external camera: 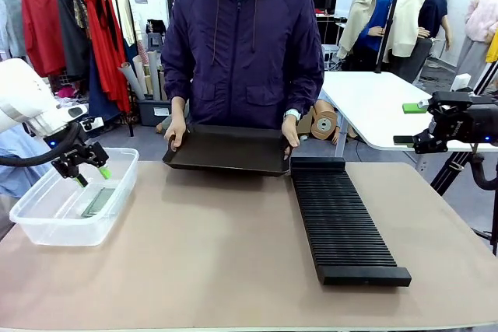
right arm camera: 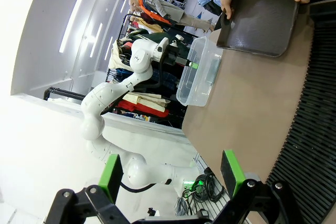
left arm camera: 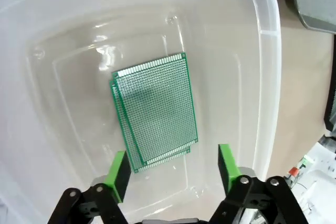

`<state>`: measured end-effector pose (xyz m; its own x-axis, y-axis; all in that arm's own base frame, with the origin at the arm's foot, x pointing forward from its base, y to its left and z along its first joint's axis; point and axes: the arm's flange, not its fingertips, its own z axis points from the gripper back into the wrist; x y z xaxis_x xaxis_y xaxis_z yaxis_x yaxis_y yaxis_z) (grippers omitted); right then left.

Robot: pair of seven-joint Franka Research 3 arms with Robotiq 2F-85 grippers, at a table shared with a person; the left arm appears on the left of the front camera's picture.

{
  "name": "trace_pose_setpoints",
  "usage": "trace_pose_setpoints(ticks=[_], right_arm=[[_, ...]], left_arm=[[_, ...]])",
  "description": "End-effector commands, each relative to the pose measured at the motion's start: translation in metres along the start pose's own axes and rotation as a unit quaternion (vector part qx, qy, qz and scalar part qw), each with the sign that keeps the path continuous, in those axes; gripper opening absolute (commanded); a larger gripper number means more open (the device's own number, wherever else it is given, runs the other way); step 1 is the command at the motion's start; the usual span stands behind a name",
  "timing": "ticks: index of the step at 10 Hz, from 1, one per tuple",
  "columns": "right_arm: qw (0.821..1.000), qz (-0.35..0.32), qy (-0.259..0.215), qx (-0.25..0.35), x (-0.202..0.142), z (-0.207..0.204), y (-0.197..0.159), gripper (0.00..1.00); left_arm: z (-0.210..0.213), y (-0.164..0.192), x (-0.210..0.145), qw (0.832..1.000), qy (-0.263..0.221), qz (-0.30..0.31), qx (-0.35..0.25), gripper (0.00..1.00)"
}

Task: Sort PCBs into racks and boxes based on the side picked up.
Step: If the short side of the Blank PCB is picked up, insert it into the PCB Rack ; if the long side is picked up, place it in the Organizing box.

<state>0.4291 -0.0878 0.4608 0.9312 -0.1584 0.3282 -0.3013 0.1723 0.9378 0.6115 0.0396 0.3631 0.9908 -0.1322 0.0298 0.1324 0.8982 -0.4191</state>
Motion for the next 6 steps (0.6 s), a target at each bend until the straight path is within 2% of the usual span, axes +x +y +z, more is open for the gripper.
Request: trace_pose_setpoints(ticks=[1,6], right_arm=[[1.0,0.004,-0.001,0.001,0.0,0.0,0.002,1.0],[1.0,0.004,-0.001,0.001,0.0,0.0,0.002,1.0]], left_arm=[[0.013,-0.012,-0.015,0.999,-0.007,0.011,0.037,1.0],[0.03,-0.027,-0.027,0.998,-0.021,0.011,0.058,1.0]])
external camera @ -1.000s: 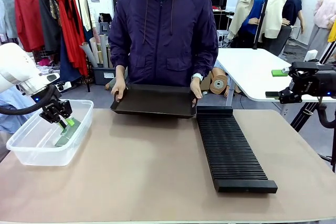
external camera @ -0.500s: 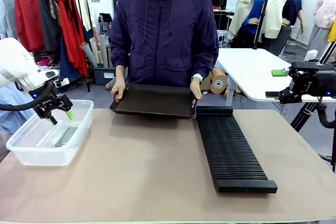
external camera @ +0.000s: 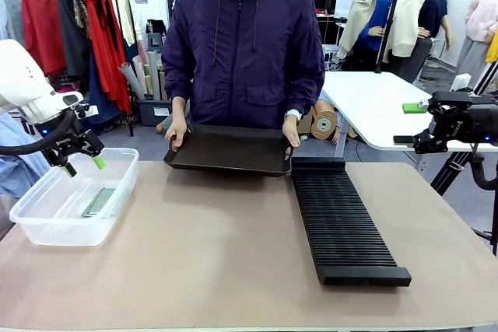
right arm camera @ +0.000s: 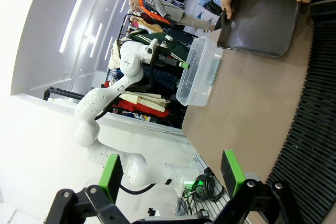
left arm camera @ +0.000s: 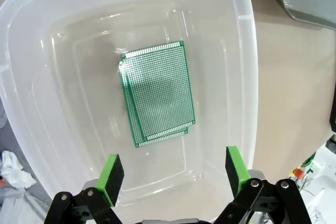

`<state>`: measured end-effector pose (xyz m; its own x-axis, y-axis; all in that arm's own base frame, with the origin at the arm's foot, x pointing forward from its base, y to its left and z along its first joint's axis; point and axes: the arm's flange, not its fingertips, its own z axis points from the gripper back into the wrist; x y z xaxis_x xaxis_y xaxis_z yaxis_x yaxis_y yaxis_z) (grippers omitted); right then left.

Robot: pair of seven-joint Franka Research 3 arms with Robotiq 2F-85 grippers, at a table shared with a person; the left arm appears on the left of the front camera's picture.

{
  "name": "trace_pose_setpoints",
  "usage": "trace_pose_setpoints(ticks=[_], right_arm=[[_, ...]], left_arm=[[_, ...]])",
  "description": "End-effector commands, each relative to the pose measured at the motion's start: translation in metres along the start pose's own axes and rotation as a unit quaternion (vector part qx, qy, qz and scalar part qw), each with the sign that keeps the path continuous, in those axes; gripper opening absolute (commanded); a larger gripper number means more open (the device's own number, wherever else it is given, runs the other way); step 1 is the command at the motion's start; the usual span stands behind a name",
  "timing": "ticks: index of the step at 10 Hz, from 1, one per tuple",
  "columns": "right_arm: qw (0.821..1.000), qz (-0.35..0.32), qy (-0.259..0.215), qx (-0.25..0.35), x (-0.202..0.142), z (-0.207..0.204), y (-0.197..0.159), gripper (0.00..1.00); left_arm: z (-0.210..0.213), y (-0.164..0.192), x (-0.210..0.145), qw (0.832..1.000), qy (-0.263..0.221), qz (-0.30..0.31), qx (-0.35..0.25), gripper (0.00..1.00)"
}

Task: Sort PCBs into racks and boxes based on the side picked up.
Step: If the short side of the Blank PCB is picked up, insert it into the PCB Rack ; if the long side is picked up, place it in the Organizing box.

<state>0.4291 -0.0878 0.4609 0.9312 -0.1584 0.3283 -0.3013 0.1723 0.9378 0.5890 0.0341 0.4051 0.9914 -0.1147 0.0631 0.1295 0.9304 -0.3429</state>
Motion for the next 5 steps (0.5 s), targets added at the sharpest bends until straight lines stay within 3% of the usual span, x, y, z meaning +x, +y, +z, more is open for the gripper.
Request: trace_pose_setpoints(ticks=[1,5], right_arm=[[1.0,0.004,-0.001,0.001,-0.0003,-0.0004,0.0016,1.0],[1.0,0.004,-0.001,0.001,-0.0003,-0.0004,0.0016,1.0]], left_arm=[[-0.0033,-0.0029,-0.0082,1.0,-0.004,0.007,0.015,1.0],[-0.0017,-0.0019,-0.0079,1.0,-0.005,0.013,0.011,1.0]])
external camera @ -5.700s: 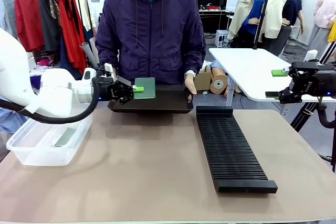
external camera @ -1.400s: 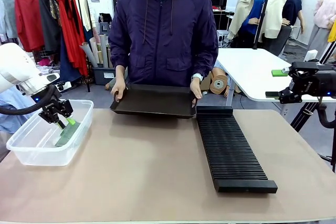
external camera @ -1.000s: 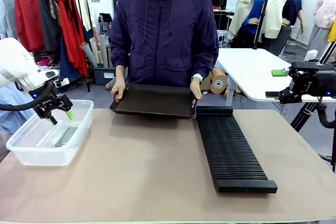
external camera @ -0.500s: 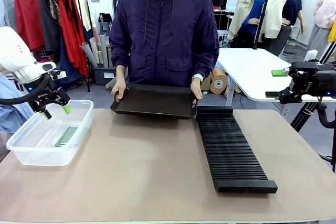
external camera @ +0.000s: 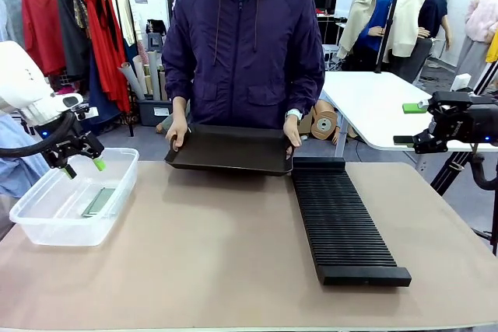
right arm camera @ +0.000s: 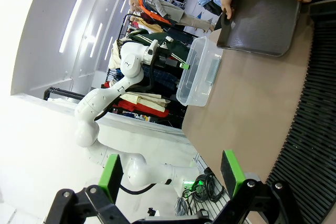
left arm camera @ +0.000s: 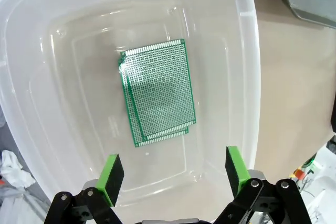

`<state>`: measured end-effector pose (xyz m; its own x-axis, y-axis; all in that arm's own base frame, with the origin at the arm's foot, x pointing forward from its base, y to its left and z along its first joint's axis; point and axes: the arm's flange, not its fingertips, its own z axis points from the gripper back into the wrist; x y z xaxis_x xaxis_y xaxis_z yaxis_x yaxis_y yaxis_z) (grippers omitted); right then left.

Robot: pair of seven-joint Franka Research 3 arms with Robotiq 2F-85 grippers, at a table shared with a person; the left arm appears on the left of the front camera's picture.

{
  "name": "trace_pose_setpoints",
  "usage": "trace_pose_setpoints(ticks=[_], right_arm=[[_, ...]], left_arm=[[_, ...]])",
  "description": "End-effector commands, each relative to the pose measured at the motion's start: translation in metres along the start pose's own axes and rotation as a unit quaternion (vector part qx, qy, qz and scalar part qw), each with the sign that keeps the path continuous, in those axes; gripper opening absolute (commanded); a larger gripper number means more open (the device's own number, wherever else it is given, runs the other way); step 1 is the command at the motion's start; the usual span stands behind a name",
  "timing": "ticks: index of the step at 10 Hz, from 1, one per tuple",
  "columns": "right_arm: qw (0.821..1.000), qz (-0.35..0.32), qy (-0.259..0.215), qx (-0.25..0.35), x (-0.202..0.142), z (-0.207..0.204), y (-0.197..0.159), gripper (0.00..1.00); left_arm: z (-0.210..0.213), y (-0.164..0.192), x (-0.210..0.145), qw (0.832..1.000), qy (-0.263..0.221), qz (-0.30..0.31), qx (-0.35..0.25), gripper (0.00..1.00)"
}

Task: Sort PCBs into racks and boxes based on the side picked up.
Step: If the short side of the Blank PCB is picked up, insert it into the PCB Rack ; if the long side is picked up, place it in the Organizing box.

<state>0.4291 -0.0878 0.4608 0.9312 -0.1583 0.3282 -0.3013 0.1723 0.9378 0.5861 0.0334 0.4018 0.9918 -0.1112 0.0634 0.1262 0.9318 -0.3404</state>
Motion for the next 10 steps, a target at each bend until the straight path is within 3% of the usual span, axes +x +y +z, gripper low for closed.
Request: trace_pose_setpoints(ticks=[1,4,7,10], right_arm=[[1.0,0.004,-0.001,0.001,0.0,0.0,0.002,1.0],[1.0,0.004,-0.001,0.001,0.0,0.0,0.002,1.0],[1.0,0.004,-0.001,0.001,0.0,0.0,0.002,1.0],[1.0,0.004,-0.001,0.001,0.0,0.0,0.002,1.0]], left_arm=[[0.001,-0.002,-0.003,1.0,-0.007,0.014,0.009,1.0],[0.011,-0.002,-0.005,0.999,-0.024,0.026,-0.019,1.0],[0.038,0.006,-0.019,0.987,-0.049,0.026,-0.153,1.0],[0.049,0.017,-0.027,0.951,-0.06,0.025,-0.302,1.0]])
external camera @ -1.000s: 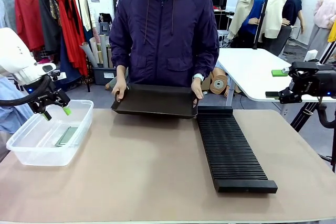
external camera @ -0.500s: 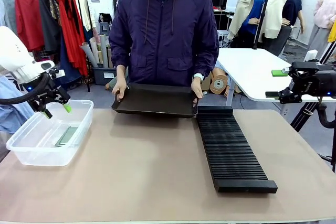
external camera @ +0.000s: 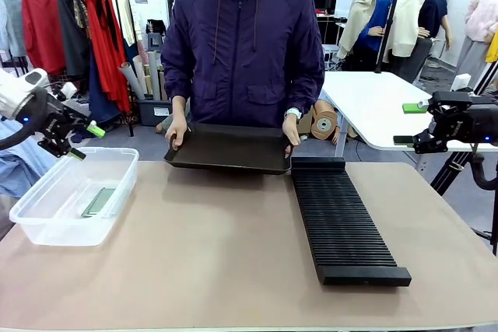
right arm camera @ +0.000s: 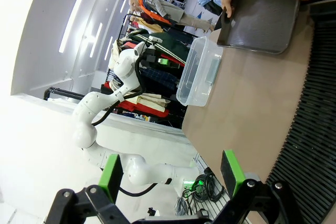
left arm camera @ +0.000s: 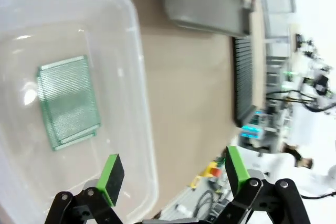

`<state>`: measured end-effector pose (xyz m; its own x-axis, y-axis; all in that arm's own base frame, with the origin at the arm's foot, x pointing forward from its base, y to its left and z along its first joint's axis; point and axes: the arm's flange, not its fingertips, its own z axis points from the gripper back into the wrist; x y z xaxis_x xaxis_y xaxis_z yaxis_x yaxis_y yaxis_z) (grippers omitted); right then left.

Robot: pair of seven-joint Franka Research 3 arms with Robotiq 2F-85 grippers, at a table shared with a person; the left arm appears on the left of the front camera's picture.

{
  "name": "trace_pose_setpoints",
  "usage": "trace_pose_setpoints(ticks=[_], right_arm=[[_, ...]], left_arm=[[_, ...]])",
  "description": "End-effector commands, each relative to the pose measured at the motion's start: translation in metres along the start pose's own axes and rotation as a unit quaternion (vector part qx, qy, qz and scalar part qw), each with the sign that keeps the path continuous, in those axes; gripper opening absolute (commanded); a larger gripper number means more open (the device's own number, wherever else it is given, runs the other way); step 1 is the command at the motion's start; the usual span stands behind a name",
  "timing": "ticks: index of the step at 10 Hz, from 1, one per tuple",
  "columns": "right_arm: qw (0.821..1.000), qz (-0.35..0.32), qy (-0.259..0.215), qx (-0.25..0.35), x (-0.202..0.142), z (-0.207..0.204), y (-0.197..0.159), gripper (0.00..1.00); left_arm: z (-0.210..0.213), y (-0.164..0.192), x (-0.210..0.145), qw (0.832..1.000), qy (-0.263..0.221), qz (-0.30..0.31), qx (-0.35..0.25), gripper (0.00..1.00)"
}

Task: Sort PCBs into racks and boxes based on the side picked up.
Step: If the short side of the Blank PCB is picked up, insert it into the PCB Rack ; if the long side is picked up, place it in the Organizing box.

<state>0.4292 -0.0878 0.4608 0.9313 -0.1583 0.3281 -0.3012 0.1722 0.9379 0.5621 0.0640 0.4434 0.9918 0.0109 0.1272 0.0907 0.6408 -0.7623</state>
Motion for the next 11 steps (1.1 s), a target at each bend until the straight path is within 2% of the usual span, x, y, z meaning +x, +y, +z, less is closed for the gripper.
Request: trace_pose_setpoints(ticks=[1,3,4,7,9,10,11], right_arm=[[1.0,0.004,-0.001,0.001,0.0,0.0,0.002,1.0],[1.0,0.004,-0.001,0.001,0.0,0.0,0.002,1.0],[1.0,0.004,-0.001,0.001,0.0,0.0,0.002,1.0],[1.0,0.004,-0.001,0.001,0.0,0.0,0.002,1.0],[1.0,0.004,-0.001,0.001,0.0,0.0,0.002,1.0],[1.0,0.004,-0.001,0.001,0.0,0.0,0.002,1.0],[1.0,0.004,-0.001,0.001,0.0,0.0,0.002,1.0]], left_arm=[[0.007,0.001,-0.005,0.996,0.001,-0.004,-0.094,1.0],[0.016,-0.013,-0.008,0.984,-0.014,0.003,-0.177,1.0],[0.017,-0.019,-0.009,0.98,-0.012,0.004,-0.197,1.0],[0.012,-0.031,-0.01,0.977,0.015,-0.007,-0.214,1.0],[0.012,-0.034,-0.009,0.968,0.029,-0.009,-0.248,1.0],[0.009,-0.032,-0.012,0.977,0.016,-0.005,-0.213,1.0],[0.009,-0.032,-0.012,0.977,0.016,-0.005,-0.213,1.0]])
